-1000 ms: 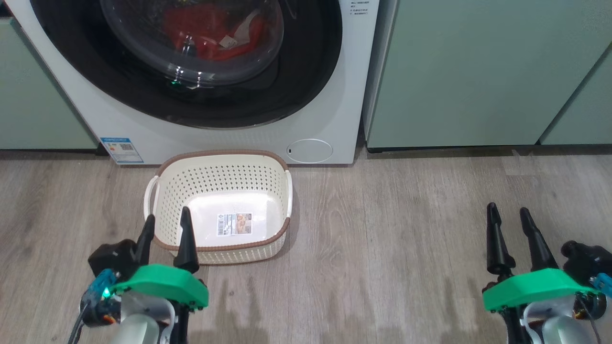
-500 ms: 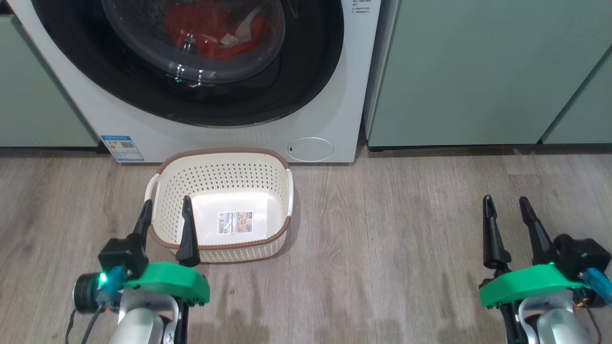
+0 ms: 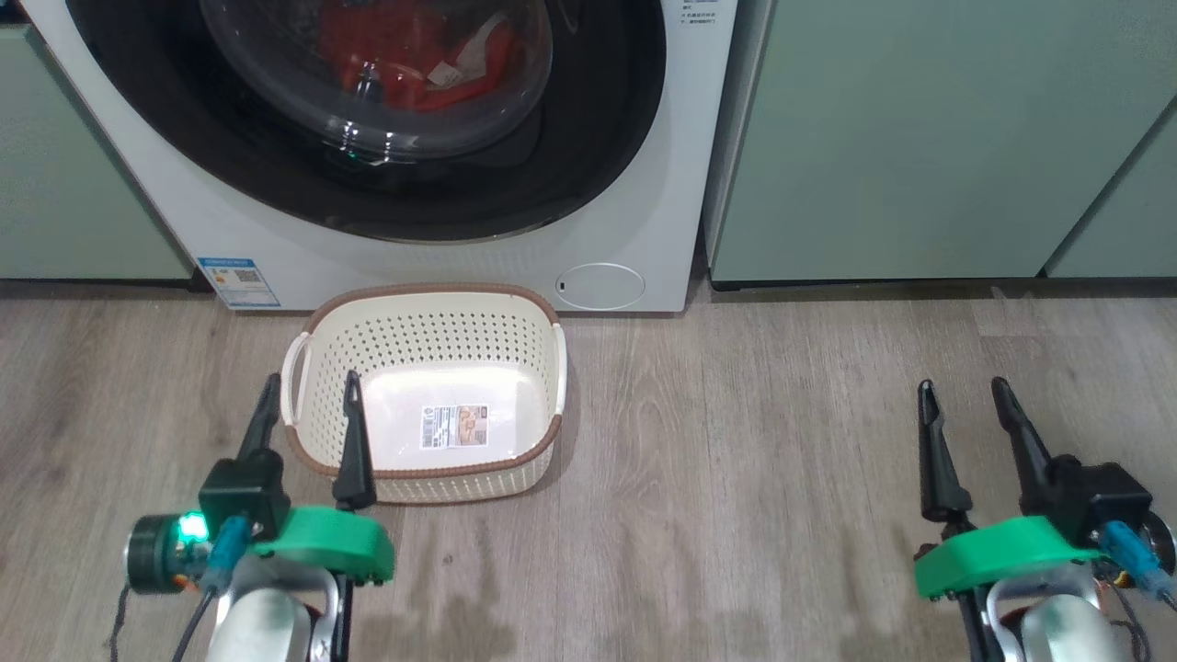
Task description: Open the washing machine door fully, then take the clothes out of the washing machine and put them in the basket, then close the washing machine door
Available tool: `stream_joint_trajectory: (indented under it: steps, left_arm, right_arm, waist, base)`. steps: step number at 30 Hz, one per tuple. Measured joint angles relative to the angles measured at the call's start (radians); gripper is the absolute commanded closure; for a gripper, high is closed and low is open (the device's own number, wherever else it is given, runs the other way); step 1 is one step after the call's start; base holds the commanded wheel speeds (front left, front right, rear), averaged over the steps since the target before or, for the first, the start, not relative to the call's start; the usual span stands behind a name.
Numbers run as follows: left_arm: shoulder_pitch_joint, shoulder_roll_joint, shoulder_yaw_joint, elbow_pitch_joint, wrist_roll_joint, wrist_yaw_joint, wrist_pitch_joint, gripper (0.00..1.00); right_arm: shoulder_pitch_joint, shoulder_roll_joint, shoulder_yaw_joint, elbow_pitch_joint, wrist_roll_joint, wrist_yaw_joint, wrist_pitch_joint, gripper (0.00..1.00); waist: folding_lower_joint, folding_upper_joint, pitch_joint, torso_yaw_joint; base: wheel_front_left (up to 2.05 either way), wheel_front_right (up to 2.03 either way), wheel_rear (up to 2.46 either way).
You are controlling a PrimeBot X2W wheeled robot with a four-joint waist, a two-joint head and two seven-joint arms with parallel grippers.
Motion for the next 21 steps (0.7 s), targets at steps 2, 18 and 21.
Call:
stream_joint_trajectory:
  steps: [2,18,21]
  left_arm:
    - [-0.003,-0.005,0.016,0.002,0.021,-0.008,-0.008,0.00]
    - [-0.017,-0.035,0.083,0.052,0.087,-0.070,-0.022,0.00]
    - [-0.018,-0.037,0.086,0.056,0.090,-0.079,-0.022,0.00]
  right_arm:
    - [0.000,-0.001,0.007,0.003,-0.007,0.000,-0.004,0.00]
    - [-0.004,-0.002,0.024,0.019,-0.045,0.000,-0.022,0.00]
    - [-0.004,-0.002,0.024,0.019,-0.045,0.000,-0.022,0.00]
  waist:
    - [0.0000,0.0000,0.000,0.000]
    - [0.0000,0.0000,0.004,0.003]
    - [0.0000,0.0000,0.004,0.003]
  base:
    - [0.00,0.00,0.00]
    - [0.00,0.00,0.00]
    - [0.00,0.00,0.00]
